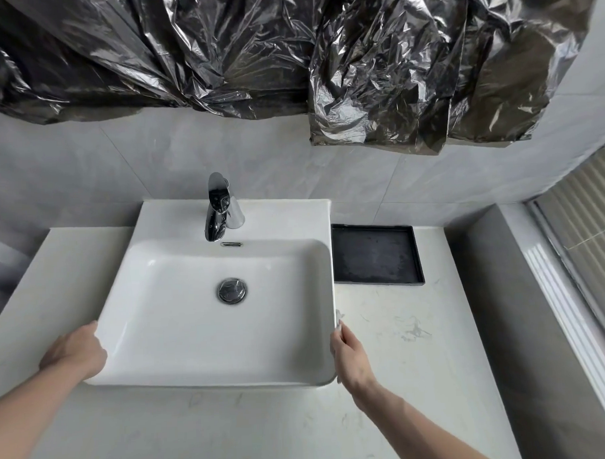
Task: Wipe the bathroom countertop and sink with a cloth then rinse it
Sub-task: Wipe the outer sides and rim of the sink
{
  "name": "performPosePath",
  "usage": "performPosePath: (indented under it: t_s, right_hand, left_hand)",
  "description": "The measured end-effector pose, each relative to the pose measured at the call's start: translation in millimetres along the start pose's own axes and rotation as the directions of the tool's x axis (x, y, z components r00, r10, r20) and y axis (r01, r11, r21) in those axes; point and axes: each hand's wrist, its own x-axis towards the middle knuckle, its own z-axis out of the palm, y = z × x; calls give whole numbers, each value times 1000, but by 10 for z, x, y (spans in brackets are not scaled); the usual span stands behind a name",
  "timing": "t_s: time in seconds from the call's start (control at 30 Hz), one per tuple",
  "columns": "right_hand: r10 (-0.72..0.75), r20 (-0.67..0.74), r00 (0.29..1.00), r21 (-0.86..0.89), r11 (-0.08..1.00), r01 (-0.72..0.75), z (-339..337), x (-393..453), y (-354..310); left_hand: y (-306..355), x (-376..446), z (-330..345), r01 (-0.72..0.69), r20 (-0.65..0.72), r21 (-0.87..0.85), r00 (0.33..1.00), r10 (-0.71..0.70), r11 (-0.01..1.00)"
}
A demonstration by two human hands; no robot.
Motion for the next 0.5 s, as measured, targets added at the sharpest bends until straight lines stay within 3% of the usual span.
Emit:
performPosePath:
  t_s: [0.37,0.5]
  right_hand:
    - [-198,-154,968,-193,967,167,102,1250,-1245]
    - [-383,-147,912,-399,867,300,197,1540,-1679]
  left_hand:
    - [-15,3,-57,-74,5,4,997,74,997]
    - [-67,44,-50,-61,21,-28,998,62,998]
